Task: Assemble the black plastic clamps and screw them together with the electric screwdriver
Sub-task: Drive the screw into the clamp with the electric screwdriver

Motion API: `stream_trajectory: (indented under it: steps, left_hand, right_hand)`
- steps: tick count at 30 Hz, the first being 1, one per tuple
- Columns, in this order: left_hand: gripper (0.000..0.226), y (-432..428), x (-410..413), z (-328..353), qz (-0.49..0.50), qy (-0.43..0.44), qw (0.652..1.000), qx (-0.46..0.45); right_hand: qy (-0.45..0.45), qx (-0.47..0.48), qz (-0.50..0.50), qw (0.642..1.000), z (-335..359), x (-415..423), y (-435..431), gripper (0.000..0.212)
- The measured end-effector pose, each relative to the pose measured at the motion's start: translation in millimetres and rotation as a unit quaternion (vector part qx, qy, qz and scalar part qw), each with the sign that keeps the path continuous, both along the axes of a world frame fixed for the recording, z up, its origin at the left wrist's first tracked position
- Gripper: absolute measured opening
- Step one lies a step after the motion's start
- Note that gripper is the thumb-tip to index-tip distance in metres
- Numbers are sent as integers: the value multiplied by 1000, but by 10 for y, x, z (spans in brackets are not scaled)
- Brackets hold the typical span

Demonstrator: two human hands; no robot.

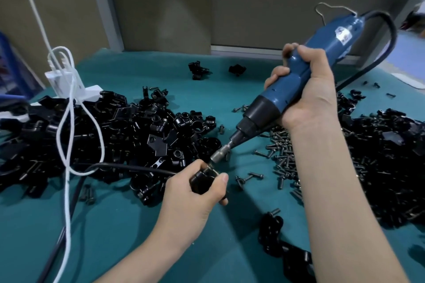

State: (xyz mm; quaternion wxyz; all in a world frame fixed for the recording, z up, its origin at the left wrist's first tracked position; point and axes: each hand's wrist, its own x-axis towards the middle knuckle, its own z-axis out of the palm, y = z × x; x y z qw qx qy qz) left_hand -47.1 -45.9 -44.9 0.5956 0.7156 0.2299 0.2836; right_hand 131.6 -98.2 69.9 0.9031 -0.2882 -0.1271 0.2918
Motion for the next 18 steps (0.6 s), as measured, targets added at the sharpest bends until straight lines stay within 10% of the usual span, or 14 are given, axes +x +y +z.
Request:
stream_trajectory:
  steps: [18]
  left_hand:
    - [25, -7, 14, -22, 1, 14, 1000, -10]
  right_hand:
    - [-58, -3, 4, 998, 54, -121, 36, 9]
